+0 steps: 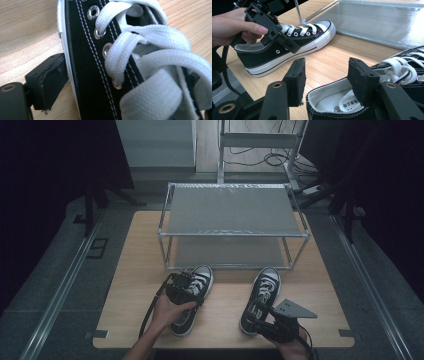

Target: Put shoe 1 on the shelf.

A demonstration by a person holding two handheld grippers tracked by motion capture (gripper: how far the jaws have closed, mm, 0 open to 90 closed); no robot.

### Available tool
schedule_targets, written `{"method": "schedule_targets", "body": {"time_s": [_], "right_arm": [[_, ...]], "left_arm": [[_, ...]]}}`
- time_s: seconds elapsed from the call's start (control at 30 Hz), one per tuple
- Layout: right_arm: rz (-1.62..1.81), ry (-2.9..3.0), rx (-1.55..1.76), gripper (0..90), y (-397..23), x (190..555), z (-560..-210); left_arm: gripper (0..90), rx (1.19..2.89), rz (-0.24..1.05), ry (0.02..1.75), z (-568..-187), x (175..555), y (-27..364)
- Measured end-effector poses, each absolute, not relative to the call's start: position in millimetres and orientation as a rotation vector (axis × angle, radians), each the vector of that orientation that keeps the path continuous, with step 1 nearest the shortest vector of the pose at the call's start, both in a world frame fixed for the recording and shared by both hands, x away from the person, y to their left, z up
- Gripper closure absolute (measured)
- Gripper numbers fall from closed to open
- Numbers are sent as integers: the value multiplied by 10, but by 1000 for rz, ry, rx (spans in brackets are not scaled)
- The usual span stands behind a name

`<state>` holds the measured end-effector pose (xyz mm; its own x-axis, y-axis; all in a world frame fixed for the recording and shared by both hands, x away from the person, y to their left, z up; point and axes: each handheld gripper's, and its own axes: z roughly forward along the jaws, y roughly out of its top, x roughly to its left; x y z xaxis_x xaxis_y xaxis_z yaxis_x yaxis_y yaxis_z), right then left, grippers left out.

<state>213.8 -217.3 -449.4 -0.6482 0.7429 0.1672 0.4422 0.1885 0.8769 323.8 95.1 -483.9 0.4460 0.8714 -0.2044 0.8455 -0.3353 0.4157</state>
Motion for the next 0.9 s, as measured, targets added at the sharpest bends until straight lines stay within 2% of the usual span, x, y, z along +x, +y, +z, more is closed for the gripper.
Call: {"method": "schedule_targets", "body": {"time_s": [0.3,0.43,0.9], "right_arm": [[1436,2156,1155,490,-2229,2173,-4512],[1437,2145,1164,492,-2259,2181,-4506],[1440,2119,1192,494,-2321,2210,-4513]], "left_arm": [[108,2233,73,1288,-4717,3124,985],[109,2231,120,1228,-4610,3064,981],[111,2137,71,1093,-4208,3022,982]]}}
